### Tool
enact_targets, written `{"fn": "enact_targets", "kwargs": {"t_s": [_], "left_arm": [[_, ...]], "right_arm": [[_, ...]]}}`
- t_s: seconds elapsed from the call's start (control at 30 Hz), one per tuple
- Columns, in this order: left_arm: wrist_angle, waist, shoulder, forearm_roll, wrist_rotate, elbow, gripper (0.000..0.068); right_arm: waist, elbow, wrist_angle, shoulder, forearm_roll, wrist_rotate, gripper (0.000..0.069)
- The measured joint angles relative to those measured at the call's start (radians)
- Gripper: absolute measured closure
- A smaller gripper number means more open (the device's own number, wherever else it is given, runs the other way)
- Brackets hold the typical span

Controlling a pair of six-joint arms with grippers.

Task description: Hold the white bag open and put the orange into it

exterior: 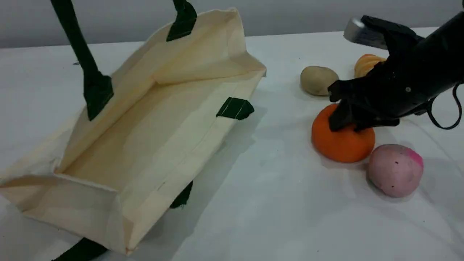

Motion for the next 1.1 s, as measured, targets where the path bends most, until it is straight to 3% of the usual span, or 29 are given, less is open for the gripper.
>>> {"fn": "enact_targets", "kwargs": {"t_s": [0.1, 0.37, 0.6, 0.87, 0.97, 1.1], "left_arm": [[0.000, 0.000, 0.000, -0.002, 0.016, 0.000, 0.0608], [0.059, 0.000, -0.003, -0.024, 0.048, -0.050, 0.0608], [0.066, 0.000, -0.002, -0.015, 0.047, -0.061, 0.0608], [0.046, 0.000, -0.002, -0.008, 0.046, -0.061, 0.0608], [0.044, 0.000, -0.002, -0.015, 0.046, -0.061, 0.0608], [0.033, 0.000, -0.002, -0.016, 0.043, -0.061, 0.0608]], "right_arm": [[0.000, 0.000, 0.035, -0.001, 0.001, 0.002, 0.0636], [0.000, 0.002, 0.249, -0.086, -0.084, 0.008, 0.0638], [-0.001, 0.002, 0.344, -0.234, -0.238, 0.150, 0.0638], [0.005, 0.002, 0.421, -0.423, -0.293, 0.261, 0.0638], [0.046, 0.002, 0.452, -0.448, -0.281, 0.262, 0.0638], [0.131, 0.002, 0.375, -0.443, -0.239, 0.257, 0.0638]]}}
